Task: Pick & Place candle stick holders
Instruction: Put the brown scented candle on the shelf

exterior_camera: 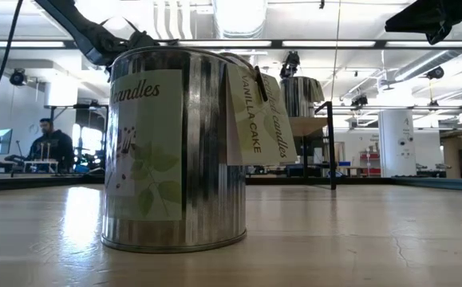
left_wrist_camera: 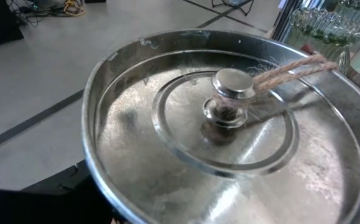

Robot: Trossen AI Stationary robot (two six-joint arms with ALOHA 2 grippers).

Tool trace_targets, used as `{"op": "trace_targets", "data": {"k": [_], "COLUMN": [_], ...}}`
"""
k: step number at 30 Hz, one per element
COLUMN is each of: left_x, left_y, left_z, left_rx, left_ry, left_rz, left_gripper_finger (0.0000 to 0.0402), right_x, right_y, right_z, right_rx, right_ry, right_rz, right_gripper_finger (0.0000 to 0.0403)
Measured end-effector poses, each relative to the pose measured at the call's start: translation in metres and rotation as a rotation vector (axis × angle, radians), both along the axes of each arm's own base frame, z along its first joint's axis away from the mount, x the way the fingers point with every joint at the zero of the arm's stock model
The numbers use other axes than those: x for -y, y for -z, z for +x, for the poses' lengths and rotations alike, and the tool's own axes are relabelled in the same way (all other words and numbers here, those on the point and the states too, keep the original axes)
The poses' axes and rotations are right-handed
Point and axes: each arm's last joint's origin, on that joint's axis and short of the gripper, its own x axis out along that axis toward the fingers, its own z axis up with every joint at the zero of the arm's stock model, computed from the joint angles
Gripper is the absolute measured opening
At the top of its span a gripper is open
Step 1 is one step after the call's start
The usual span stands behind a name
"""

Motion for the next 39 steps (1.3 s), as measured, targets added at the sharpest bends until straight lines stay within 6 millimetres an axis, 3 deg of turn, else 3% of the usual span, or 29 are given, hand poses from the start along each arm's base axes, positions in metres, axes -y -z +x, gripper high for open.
{"op": "trace_targets", "data": {"k": [19, 39], "left_x": [0.0003, 0.0000], "left_y": [-0.0002, -0.0003], "left_z": [-0.0001, -0.0011], "left_rx": [0.017, 0.049], "left_ry": [0.000, 0.042], "left_rz": [-0.025, -0.065], "left_gripper_finger": [0.0398, 0.0400], "right_x": [0.0000, 0.0000], "right_y": [0.0000, 0.0000], "right_z": [0.0000, 0.0000], "right_rx": [0.000, 0.000], "right_ry": [0.000, 0.000], "right_rz": [0.000, 0.000], "right_gripper_finger": [0.0091, 0.0063]}}
